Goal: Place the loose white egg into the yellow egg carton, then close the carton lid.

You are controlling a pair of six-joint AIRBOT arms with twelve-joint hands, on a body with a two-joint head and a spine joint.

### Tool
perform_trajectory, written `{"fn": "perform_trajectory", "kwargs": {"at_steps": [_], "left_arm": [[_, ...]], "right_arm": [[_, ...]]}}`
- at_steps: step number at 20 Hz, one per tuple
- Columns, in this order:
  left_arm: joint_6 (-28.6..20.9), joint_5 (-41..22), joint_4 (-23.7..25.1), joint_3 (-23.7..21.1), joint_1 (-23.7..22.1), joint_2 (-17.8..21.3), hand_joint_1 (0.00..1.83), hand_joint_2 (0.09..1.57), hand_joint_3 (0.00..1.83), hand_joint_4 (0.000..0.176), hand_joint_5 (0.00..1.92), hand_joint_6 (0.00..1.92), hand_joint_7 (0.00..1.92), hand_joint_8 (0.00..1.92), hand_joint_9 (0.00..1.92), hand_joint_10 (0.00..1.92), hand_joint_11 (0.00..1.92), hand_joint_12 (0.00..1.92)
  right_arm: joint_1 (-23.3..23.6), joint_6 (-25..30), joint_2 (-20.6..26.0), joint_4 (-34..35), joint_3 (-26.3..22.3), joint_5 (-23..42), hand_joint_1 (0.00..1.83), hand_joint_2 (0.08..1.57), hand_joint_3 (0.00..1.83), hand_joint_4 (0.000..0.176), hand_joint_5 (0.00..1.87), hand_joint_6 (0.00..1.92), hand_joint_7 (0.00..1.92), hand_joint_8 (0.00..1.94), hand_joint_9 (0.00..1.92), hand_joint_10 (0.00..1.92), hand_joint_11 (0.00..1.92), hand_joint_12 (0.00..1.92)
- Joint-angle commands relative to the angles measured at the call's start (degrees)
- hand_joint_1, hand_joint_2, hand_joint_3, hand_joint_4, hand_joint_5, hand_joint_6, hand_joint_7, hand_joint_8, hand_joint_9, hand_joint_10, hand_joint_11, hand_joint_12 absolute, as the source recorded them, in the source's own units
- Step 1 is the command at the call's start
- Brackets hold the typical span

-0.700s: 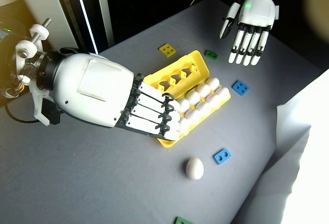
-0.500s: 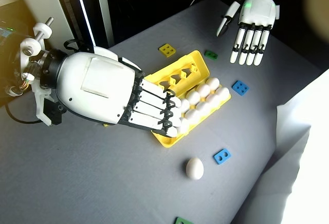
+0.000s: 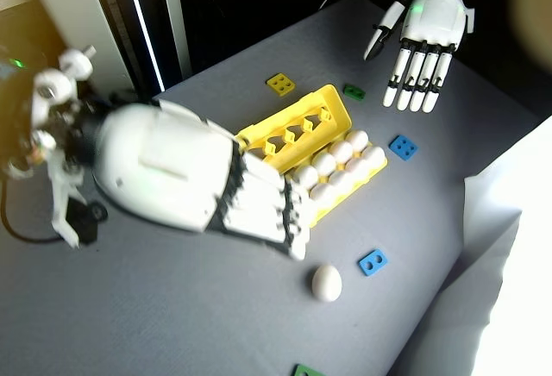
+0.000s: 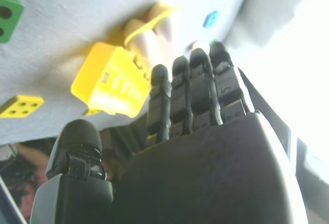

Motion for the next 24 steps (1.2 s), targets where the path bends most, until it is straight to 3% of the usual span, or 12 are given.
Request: {"fn": "perform_trajectory", "kwargs": {"at_steps": [1, 2, 5, 6, 7, 8, 12, 16, 18, 21, 22, 24], "left_arm": [[-0.8, -3.1, -3.0, 0.6, -0.2, 0.4, 0.0, 1.3, 0.0, 0.0, 0.16, 0.0, 0.11, 0.0, 0.08, 0.0, 0.0, 0.15], [-1.2, -3.2, -3.0, 0.6, 0.3, 0.5, 0.0, 1.31, 0.0, 0.0, 0.16, 0.0, 0.12, 0.0, 0.09, 0.0, 0.0, 0.15], [-0.1, -4.6, -5.3, 0.6, 1.1, 0.5, 0.0, 1.31, 0.0, 0.0, 0.15, 0.0, 0.11, 0.0, 0.09, 0.0, 0.0, 0.17], [-0.3, -5.2, -5.6, 0.8, 1.1, 0.5, 0.0, 1.31, 0.0, 0.0, 0.14, 0.0, 0.11, 0.0, 0.08, 0.0, 0.0, 0.18], [-1.0, -6.0, -5.0, 0.8, 1.1, 0.5, 0.0, 1.31, 0.0, 0.0, 0.15, 0.0, 0.1, 0.0, 0.07, 0.0, 0.0, 0.12], [-0.5, -5.0, -3.2, 0.7, 0.9, 0.5, 0.0, 1.28, 0.0, 0.0, 0.17, 0.0, 0.14, 0.0, 0.09, 0.0, 0.01, 0.15], [-2.1, -6.0, -3.8, 2.1, 1.9, 0.2, 0.0, 1.28, 0.0, 0.0, 0.18, 0.0, 0.14, 0.01, 0.1, 0.01, 0.02, 0.15], [-5.0, -6.2, -3.7, 3.7, 3.0, 0.2, 0.0, 1.27, 0.0, 0.0, 0.14, 0.0, 0.09, 0.0, 0.04, 0.0, 0.0, 0.08], [-7.6, -5.8, -2.6, 5.0, 2.9, 0.2, 0.0, 1.26, 0.0, 0.0, 0.13, 0.0, 0.09, 0.0, 0.03, 0.0, 0.0, 0.02], [-10.6, -5.6, 0.0, 6.6, 2.1, -0.3, 0.0, 1.26, 0.0, 0.0, 0.12, 0.0, 0.08, 0.0, 0.02, 0.0, 0.0, 0.0], [-11.9, -6.1, 0.7, 6.9, 2.0, -0.4, 0.0, 1.26, 0.0, 0.0, 0.11, 0.0, 0.07, 0.0, 0.02, 0.0, 0.0, 0.0], [-13.2, -8.6, 2.7, 6.8, 2.3, -0.6, 0.0, 1.26, 0.0, 0.0, 0.12, 0.0, 0.07, 0.0, 0.02, 0.0, 0.0, 0.0]], "right_arm": [[1.1, -0.1, -0.1, -0.1, 1.1, 4.3, 0.0, 1.2, 0.0, 0.001, 0.23, 0.0, 0.2, 0.0, 0.17, 0.0, 0.0, 0.51], [1.3, -0.1, -1.2, -1.8, 2.9, 3.4, 0.0, 1.15, 0.0, 0.033, 0.22, 0.0, 0.18, 0.0, 0.14, 0.0, 0.0, 0.45], [1.3, -0.1, -4.1, -4.3, 6.9, 3.3, 0.02, 1.1, 0.0, 0.047, 0.24, 0.0, 0.18, 0.0, 0.14, 0.0, 0.0, 0.44], [1.3, -0.1, -4.6, -5.1, 7.5, 3.3, 0.15, 0.96, 0.0, 0.078, 0.27, 0.01, 0.2, 0.0, 0.14, 0.0, 0.0, 0.46], [1.4, -0.1, -5.6, -6.6, 8.9, 3.3, 0.25, 0.86, 0.0, 0.127, 0.25, 0.0, 0.13, 0.0, 0.08, 0.0, 0.0, 0.37], [1.4, -0.1, -6.5, -7.3, 10.1, 3.3, 0.33, 0.79, 0.0, 0.149, 0.27, 0.01, 0.1, 0.0, 0.04, 0.0, 0.0, 0.31], [1.8, 5.7, -10.3, -12.5, 15.4, 3.4, 0.49, 0.77, 0.0, 0.174, 0.43, 0.02, 0.07, 0.0, 0.0, 0.0, 0.0, 0.04], [2.2, 5.7, -13.4, -13.6, 19.1, 4.1, 0.73, 0.78, 0.01, 0.172, 0.54, 0.01, 0.06, 0.0, 0.0, 0.0, 0.0, 0.0], [2.5, 5.7, -15.1, -13.8, 21.2, 4.7, 0.94, 0.74, 0.0, 0.148, 0.64, 0.02, 0.1, 0.0, 0.0, 0.0, 0.0, 0.0], [2.8, 5.7, -17.9, -14.0, 24.8, 5.1, 0.97, 0.75, 0.0, 0.165, 0.7, 0.02, 0.11, 0.01, 0.0, 0.0, 0.0, 0.0], [2.9, 5.7, -18.9, -14.0, 26.1, 5.4, 1.01, 0.75, 0.0, 0.143, 0.7, 0.02, 0.11, 0.0, 0.0, 0.0, 0.0, 0.0], [3.2, 5.7, -20.5, -14.0, 28.0, 5.6, 1.05, 0.74, 0.0, 0.135, 0.72, 0.03, 0.11, 0.0, 0.0, 0.0, 0.0, 0.0]]}}
